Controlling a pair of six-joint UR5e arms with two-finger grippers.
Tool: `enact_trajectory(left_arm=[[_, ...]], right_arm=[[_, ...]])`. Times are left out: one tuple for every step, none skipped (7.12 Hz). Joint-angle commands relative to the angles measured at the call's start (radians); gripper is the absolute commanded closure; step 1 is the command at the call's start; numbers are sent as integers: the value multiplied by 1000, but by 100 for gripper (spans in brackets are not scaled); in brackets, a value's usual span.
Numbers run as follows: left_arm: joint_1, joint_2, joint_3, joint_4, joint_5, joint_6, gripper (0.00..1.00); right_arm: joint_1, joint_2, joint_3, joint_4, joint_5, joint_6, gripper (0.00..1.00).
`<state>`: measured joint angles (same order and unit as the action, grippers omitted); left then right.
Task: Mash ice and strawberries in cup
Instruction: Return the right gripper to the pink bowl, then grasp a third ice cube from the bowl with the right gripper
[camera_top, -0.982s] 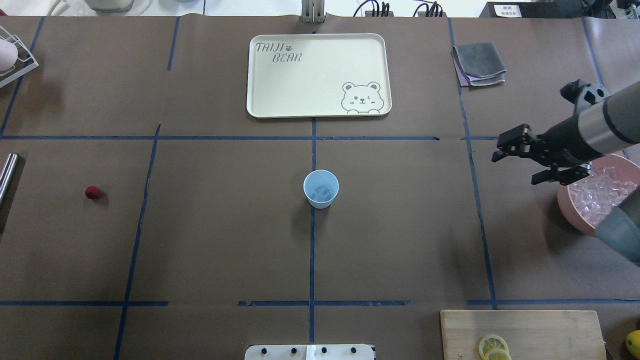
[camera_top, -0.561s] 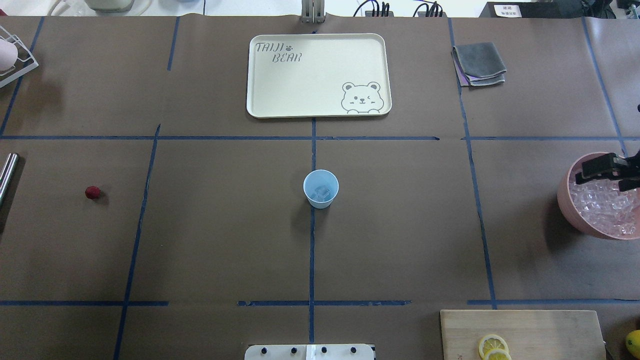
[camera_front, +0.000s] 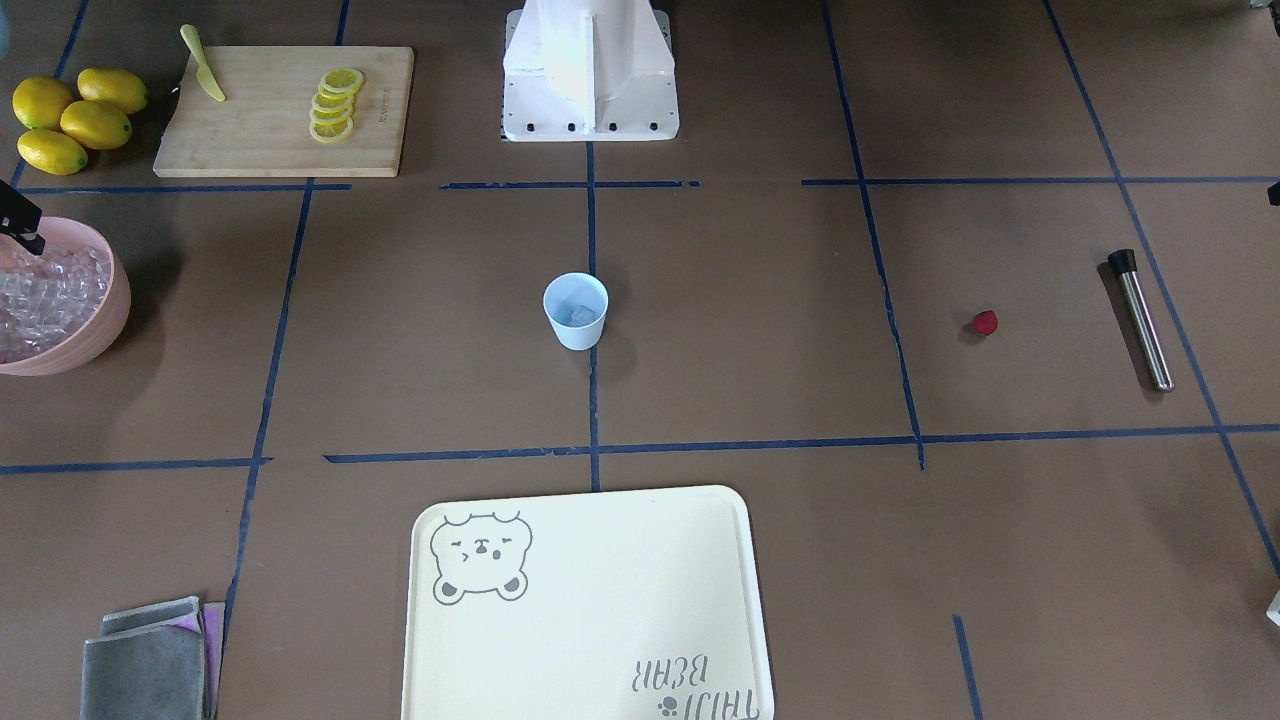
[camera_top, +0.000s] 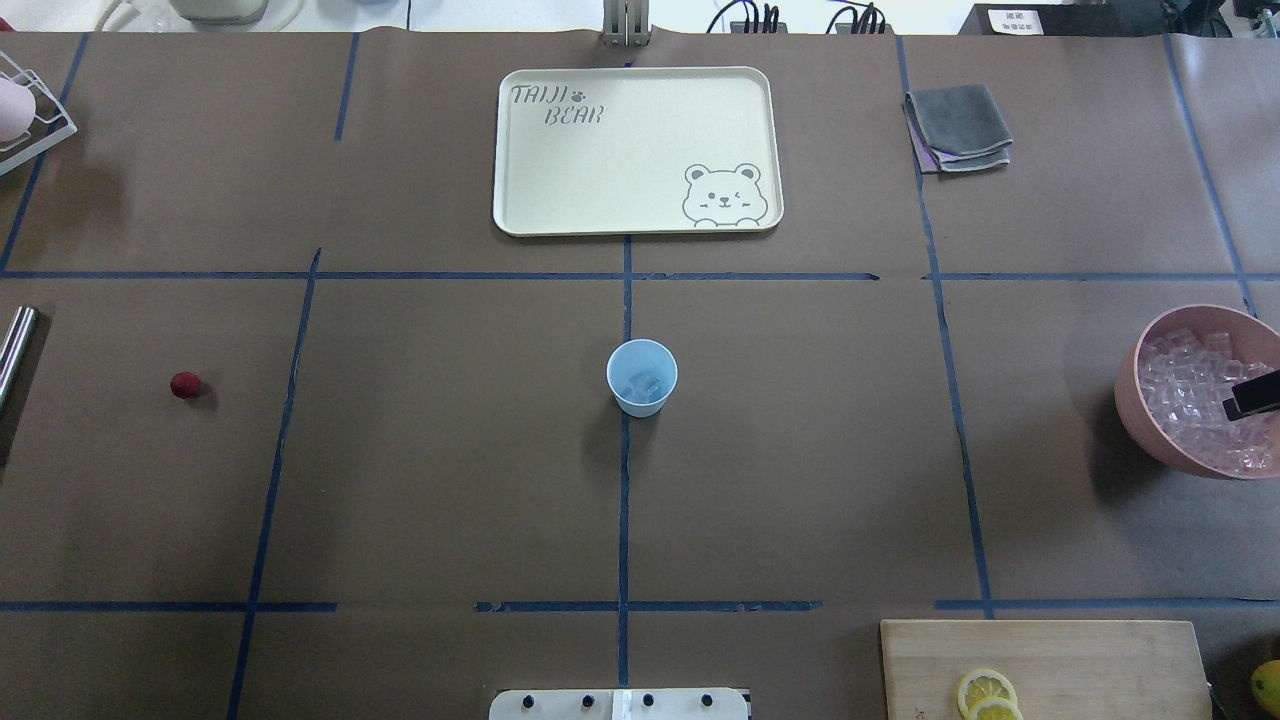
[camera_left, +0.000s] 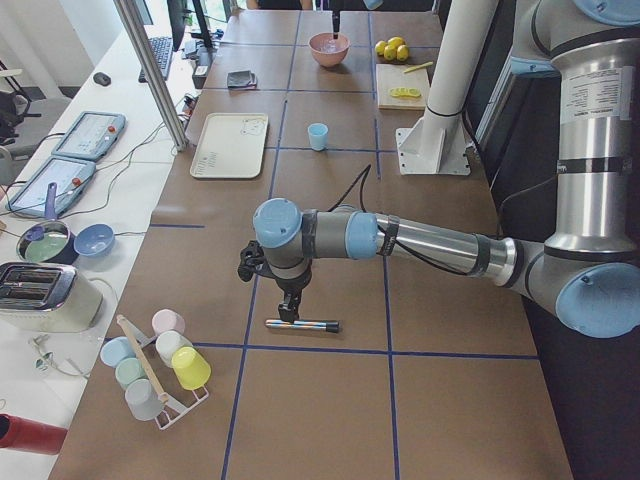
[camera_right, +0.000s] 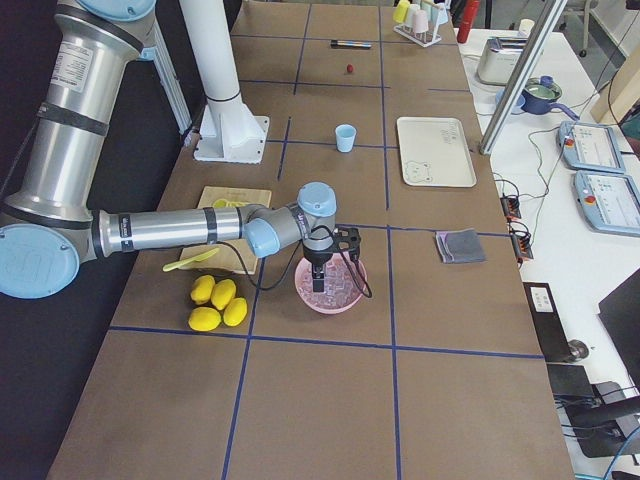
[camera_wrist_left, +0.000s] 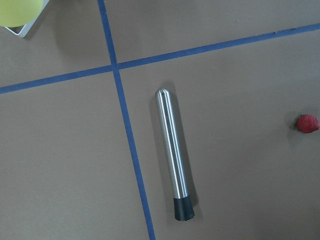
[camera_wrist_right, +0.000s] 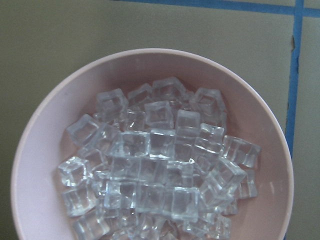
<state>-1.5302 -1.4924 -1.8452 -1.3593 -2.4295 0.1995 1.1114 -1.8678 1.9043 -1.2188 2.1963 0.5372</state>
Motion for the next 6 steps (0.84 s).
enact_trajectory(left_arm=[[-1,8,-6,0,-9,0,0],[-1,8,-6,0,-16,0,0],[-1,8,-6,0,-16,0,0],[-1,8,-6,0,-16,0,0],[-1,9,-5,0,-16,0,0],[-1,9,-5,0,-16,0,0]], right_arm=[[-7,13,-36,1,-30,-3,10],[-15,19,-53,1,-30,-6,10],[-27,24,-57,1,-30,-5,13],[-41,42,-68,-1,-32,-3,13],[-48,51,-77,-1,-32,-3,14],[-48,56,-77,-1,-32,-3,17]])
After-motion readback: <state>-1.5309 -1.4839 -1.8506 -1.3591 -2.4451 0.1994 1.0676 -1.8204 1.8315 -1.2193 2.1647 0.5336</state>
